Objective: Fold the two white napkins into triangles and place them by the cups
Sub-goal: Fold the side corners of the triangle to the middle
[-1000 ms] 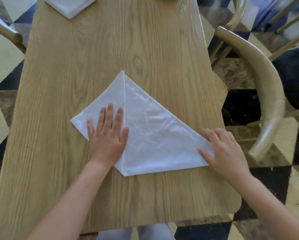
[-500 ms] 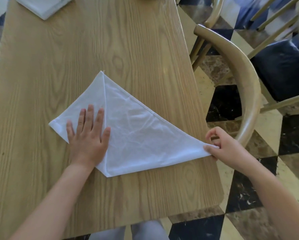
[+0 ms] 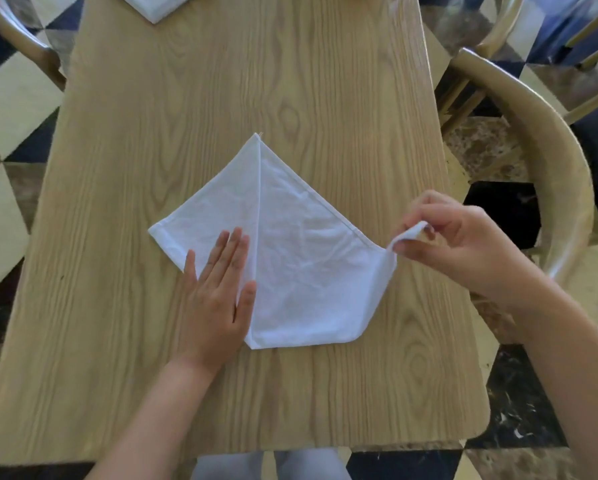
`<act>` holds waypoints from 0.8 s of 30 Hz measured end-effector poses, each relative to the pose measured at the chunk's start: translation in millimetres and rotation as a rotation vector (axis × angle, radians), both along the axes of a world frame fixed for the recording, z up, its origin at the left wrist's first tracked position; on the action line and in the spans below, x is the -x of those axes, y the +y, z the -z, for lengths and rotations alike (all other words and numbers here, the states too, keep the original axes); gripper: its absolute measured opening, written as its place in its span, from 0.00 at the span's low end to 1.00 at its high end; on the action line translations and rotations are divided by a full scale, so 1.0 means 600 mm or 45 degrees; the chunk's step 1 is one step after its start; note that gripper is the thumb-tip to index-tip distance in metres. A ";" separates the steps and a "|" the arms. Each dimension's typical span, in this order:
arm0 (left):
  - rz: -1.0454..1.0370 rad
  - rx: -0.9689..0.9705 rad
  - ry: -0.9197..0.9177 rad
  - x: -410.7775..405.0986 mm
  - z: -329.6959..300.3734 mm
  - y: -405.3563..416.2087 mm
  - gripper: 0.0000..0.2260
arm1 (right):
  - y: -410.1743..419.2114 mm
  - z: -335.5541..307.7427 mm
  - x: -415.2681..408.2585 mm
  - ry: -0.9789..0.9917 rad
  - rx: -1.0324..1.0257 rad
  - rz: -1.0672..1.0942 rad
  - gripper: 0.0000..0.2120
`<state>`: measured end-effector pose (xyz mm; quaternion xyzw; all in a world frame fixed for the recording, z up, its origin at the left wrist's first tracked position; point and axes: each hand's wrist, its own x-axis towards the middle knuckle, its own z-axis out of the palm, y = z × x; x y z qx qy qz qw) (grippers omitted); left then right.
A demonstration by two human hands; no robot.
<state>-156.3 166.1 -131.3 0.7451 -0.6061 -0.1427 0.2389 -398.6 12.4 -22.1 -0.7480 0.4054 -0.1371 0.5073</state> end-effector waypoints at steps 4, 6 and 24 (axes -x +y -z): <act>0.000 -0.045 0.074 0.002 0.008 0.016 0.26 | -0.053 0.009 -0.096 -0.122 0.084 -0.040 0.07; -0.017 -0.099 0.073 0.005 0.010 0.020 0.27 | -0.077 0.023 -0.142 -0.181 0.042 -0.018 0.10; 0.042 -0.243 -0.114 0.025 0.019 0.009 0.27 | -0.146 0.165 -0.296 0.308 0.284 0.136 0.15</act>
